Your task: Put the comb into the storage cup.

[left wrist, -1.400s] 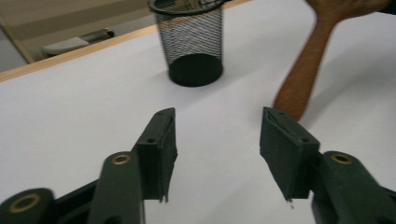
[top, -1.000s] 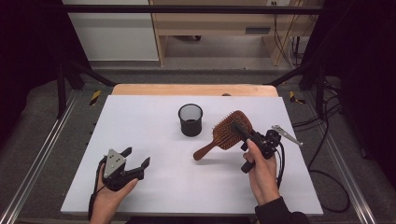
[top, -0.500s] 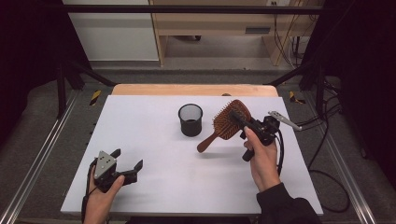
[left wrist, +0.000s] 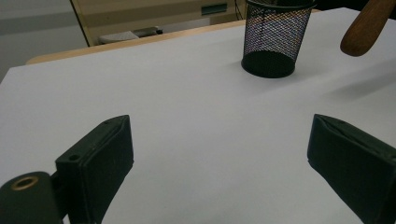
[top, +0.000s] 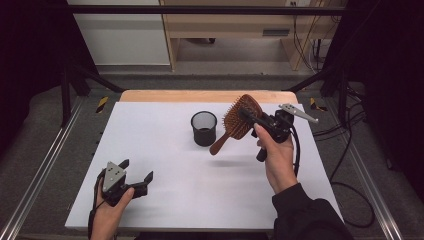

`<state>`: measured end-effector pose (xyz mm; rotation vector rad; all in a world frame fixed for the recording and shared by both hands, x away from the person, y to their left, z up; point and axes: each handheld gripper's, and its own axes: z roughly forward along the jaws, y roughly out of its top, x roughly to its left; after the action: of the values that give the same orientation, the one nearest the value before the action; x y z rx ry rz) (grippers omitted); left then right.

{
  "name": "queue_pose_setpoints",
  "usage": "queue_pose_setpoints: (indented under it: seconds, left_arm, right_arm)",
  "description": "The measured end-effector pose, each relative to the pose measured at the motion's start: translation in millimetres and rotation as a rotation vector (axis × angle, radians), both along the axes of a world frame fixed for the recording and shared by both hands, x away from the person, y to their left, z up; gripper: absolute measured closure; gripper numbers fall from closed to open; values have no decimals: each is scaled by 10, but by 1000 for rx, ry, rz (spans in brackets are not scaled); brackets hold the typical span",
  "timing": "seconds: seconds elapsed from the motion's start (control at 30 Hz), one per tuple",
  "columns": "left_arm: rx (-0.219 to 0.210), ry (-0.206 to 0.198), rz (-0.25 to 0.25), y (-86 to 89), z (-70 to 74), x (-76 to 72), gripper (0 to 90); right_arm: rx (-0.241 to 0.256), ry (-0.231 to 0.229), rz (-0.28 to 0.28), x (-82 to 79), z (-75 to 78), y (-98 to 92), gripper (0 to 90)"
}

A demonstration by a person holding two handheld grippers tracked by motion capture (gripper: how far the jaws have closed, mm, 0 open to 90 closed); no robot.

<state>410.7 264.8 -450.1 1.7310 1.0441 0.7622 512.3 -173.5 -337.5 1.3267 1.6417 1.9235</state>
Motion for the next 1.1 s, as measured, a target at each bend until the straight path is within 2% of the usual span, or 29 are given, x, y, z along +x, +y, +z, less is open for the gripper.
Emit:
queue_pose_setpoints:
  seconds: [0.1, 0.23, 0.77, 1.1]
  left_arm:
    - [-20, -22, -3, 7, 16, -7, 74]
    - [-26, -49, 1, 16, 38, -19, 69]
    - [-27, -50, 8, 31, 29, -7, 67]
    - [-36, -61, 16, 42, 31, -4, 60]
  right_arm:
    - [-7, -10, -4, 7, 75, -13, 519]
    - [-13, -23, -11, 18, 172, -42, 519]
    - [3, -60, -44, 146, 505, -86, 519]
    - [20, -72, -50, 260, 649, -18, 518]
